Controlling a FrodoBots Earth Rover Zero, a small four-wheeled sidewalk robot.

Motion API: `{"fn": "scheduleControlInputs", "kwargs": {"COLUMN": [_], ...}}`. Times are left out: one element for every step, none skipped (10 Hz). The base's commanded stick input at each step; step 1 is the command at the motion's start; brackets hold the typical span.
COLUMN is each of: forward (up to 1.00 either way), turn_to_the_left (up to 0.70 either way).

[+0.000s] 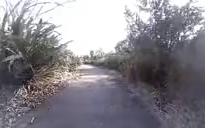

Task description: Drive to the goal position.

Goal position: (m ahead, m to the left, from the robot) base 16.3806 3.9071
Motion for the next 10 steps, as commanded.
{"fn": "scheduleControlInputs", "kwargs": {"forward": [0.45,0.45,0.45,0.45,0.45,0.45,0.45,0.45,0.45,0.45], "turn_to_the_left": [0.00,0.00,0.00,0.00,0.00,0.00,0.00,0.00,0.00,0.00]}}
